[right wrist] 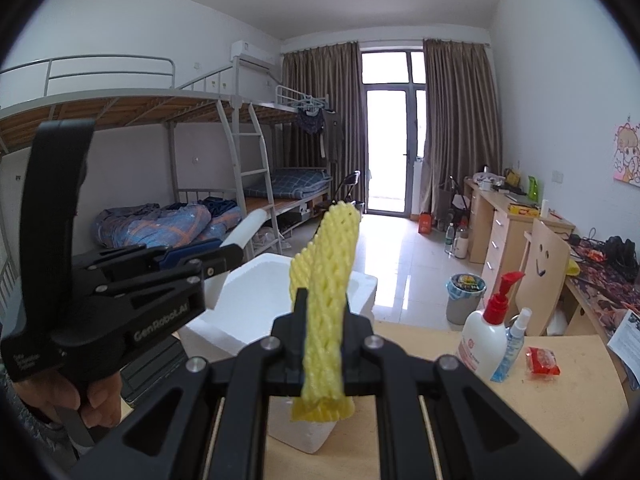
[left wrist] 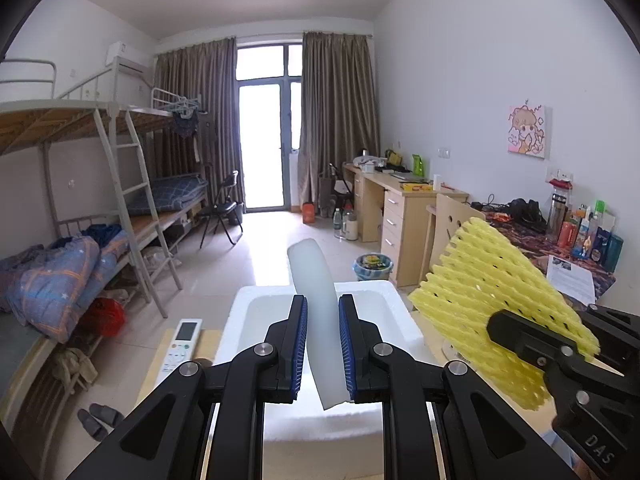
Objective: Organize soft objects
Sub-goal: 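Carry the yellow foam net with the right gripper over the white foam box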
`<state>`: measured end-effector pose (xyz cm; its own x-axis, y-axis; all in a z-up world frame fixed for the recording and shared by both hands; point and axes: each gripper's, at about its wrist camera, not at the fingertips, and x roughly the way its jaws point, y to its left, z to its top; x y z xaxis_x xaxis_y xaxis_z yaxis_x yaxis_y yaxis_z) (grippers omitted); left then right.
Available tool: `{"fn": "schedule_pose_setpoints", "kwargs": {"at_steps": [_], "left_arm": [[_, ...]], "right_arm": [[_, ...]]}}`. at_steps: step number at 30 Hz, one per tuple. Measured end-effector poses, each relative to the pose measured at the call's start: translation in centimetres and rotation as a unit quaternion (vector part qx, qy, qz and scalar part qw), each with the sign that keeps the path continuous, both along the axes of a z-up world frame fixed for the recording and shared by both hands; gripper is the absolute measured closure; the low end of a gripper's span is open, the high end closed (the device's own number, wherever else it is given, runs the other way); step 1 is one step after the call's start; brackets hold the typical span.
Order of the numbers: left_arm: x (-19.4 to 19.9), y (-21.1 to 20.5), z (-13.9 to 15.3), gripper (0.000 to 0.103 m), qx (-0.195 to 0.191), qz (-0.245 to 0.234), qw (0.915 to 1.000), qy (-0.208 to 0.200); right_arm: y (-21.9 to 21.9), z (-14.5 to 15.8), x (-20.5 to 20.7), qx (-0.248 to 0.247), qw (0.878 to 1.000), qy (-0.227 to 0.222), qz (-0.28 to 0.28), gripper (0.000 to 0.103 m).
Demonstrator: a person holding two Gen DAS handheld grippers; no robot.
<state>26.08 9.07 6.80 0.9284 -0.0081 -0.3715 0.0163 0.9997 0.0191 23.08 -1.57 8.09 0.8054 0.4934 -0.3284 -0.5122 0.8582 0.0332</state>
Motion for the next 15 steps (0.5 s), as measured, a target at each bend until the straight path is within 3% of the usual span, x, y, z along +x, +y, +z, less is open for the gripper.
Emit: {"fn": "schedule_pose_setpoints", "kwargs": {"at_steps": [15], "left_arm": [[3.1,-0.9,-1.2,0.084,-0.006,-0.046,0.9983,0.035]], "right_arm": [[-0.9,0.1,0.1,-0.008,1.000,0.003,-0.027,0.089]]}}
